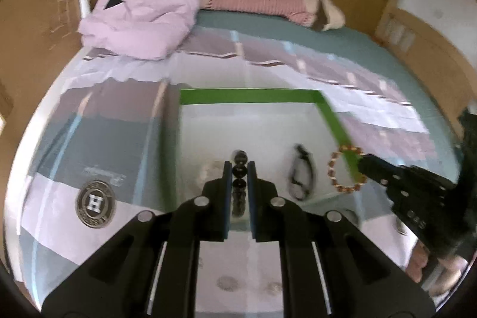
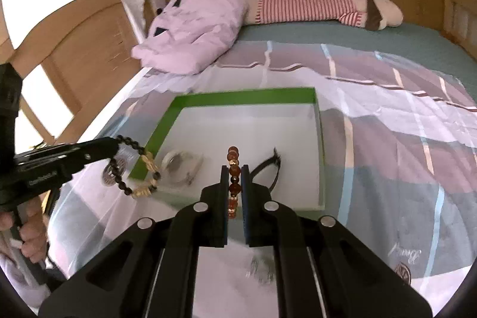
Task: Organize jewelry
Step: 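Lift both bracelets into the green box and open both tools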
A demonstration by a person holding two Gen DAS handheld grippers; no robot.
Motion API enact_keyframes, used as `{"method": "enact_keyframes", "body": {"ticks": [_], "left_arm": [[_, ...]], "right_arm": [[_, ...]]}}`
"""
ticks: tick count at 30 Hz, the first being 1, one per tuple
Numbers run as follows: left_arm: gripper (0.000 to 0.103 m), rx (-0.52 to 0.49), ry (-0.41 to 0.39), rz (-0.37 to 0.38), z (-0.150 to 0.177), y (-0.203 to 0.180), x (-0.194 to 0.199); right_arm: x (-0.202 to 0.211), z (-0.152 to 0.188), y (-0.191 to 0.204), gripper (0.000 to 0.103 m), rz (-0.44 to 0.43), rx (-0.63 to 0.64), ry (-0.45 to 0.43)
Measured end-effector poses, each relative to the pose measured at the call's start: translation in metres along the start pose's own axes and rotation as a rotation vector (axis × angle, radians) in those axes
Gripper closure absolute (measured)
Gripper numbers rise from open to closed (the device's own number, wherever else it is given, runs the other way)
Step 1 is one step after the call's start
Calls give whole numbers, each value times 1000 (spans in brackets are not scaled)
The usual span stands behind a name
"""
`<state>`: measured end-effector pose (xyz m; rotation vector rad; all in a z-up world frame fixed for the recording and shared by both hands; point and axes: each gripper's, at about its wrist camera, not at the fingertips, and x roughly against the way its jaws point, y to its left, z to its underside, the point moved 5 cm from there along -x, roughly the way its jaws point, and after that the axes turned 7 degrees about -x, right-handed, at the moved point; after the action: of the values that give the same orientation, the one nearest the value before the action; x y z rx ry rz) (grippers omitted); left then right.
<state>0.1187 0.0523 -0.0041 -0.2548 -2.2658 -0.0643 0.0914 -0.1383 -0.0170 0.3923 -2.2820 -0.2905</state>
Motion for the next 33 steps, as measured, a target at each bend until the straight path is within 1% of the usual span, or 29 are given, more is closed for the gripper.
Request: {"method": "enact_keyframes", "body": {"ticks": [3,4,6,7,8,9,10,11,13,15,16,18,19,20,22,24,25,26,28,29,30,31,32,33], "left_arm": [[94,5,36,-35,4,11,-21],[94,15,53,-34,7,15,-26],[94,28,59,-27,10,18,-27],[89,31,55,-26,10,19,-25],[87,33,49,-20,10,19,-21],[85,35,44,-12,9,18,-19],[84,36,43,-7,10,17,-16],[83,34,45,-4,13,15,-14],[81,15,69,20,26,8,-10],[78,-15,111,54,48,0,-10],[76,-30,144,61,58,-4,-12],[76,-60,247,62,81,-10,-25],[75,-65,266,63,88,-10,-30],[74,-67,280,54,92,-9,-33],[67,-50,314,26,101,-4,-39],[62,-23,331,31,105,-1,-41],[61,-19,333,33,106,0,-41],[61,-20,336,30,108,1,-42],[60,-19,344,19,112,3,-42],[60,-16,349,18,113,6,-43],[60,-10,354,17,114,9,-43],[57,-6,356,14,114,10,-43],[56,-3,359,8,116,13,-43],[54,-1,363,3,116,15,-43]], "right_arm": [[-22,0,-2,96,36,12,5],[-29,2,-5,96,42,7,16],[-45,9,-12,95,54,-2,63],[-45,10,-14,89,63,-5,68],[-45,10,-17,76,65,-21,73],[-44,9,-19,69,50,-38,77],[-38,7,-21,57,21,-68,69],[-31,5,-21,54,6,-86,56],[-22,3,-22,54,-3,-92,52],[-12,6,-24,54,-20,-100,73],[-7,11,-26,54,-33,-108,96],[-4,21,-30,54,-39,-113,150],[-5,28,-32,54,-37,-107,192],[-12,41,-37,50,-24,-92,273],[-26,60,-44,44,8,-89,369],[-38,73,-50,43,45,-117,429],[-45,82,-52,43,38,-139,473],[-52,91,-50,43,17,-160,512],[-59,103,-43,42,-9,-160,567],[-61,107,-33,40,-52,-150,580],[-60,106,-27,40,-99,-151,575],[-57,103,-19,40,-169,-157,562],[-48,94,-10,40,-242,-166,520],[-42,90,-7,40,-250,-160,490]]}}
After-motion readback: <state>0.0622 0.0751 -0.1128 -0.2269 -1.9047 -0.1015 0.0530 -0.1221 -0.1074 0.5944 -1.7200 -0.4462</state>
